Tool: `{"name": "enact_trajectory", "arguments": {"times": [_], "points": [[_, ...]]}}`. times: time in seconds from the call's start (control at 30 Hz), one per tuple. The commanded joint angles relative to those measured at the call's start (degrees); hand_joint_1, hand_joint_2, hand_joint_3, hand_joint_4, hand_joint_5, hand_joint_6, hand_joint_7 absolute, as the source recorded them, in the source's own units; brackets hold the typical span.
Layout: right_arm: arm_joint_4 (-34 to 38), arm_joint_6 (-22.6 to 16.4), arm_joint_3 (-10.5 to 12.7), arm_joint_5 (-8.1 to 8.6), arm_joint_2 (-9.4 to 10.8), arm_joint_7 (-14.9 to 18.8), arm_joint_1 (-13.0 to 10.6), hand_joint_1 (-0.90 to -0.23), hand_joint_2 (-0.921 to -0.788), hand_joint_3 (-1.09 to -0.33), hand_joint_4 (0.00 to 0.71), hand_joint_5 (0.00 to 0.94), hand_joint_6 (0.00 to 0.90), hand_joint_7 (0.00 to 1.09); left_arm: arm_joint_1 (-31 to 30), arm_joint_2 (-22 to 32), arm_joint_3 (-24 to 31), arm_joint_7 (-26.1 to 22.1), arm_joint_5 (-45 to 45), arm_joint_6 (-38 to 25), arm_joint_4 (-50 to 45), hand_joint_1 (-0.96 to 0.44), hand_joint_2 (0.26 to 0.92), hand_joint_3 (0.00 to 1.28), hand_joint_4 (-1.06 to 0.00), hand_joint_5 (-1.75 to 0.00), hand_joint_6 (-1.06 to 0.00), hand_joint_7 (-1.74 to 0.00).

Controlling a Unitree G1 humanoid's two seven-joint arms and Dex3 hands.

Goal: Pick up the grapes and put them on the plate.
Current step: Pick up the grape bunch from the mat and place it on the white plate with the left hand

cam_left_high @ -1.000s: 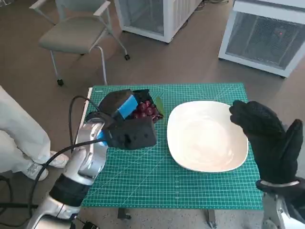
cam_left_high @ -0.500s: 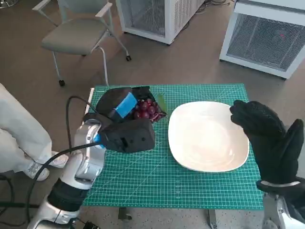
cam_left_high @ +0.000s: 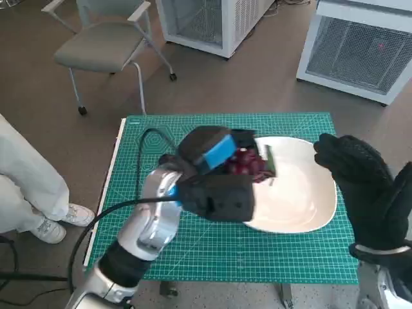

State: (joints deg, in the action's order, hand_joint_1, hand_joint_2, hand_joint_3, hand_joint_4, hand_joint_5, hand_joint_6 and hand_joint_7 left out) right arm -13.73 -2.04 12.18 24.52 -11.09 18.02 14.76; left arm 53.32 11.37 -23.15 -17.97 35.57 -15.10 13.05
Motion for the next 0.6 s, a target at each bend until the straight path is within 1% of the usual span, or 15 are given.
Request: {"name": "enact_trajectory", "arguments": {"times": [0.03, 0.13, 0.27, 0.5, 0.6], "points": [[-1.5, 0.9, 0.4, 0.11, -0.3, -0.7, -2.0, -0.361, -0.921, -0.594, 0.421, 0.798, 0.238, 0.98, 6.2, -2.0, -1.1, 0.3, 0.4, 1.8, 3.5, 0.0, 0.9, 0.03, -0.76, -1.22, -0.77, -0.88], [-2.2, 0.7, 0.7, 0.01, -0.3, -0.8, -2.5, -0.363, -0.921, -0.592, 0.422, 0.797, 0.24, 0.98, 8.5, -3.4, -1.8, 1.0, 0.1, 3.4, 7.5, 0.0, 0.901, 0.03, -0.73, -1.29, -0.79, -0.83], [-2.7, 0.4, 1.1, 0.05, -0.3, -0.8, -2.9, -0.365, -0.921, -0.589, 0.425, 0.795, 0.242, 0.98, 10.8, -5.6, -2.6, 1.7, -0.5, 5.5, 13.0, 0.0, 0.904, 0.05, -0.68, -1.35, -0.79, -0.81], [-3.7, 0.6, 1.5, -0.1, 0.0, -1.5, -3.6, -0.367, -0.921, -0.585, 0.429, 0.79, 0.249, 0.98, 12.6, -8.5, -3.3, 2.0, -1.3, 8.6, 19.1, 0.0, 0.895, 0.06, -0.69, -1.3, -0.77, -0.87], [-4.3, 0.7, 1.5, -0.25, 0.1, -2.0, -4.0, -0.366, -0.921, -0.584, 0.431, 0.786, 0.251, 0.98, 12.6, -9.2, -3.4, 1.9, -1.5, 9.5, 20.4, 0.0, 0.896, 0.07, -0.67, -1.34, -0.79, -0.84]]}}
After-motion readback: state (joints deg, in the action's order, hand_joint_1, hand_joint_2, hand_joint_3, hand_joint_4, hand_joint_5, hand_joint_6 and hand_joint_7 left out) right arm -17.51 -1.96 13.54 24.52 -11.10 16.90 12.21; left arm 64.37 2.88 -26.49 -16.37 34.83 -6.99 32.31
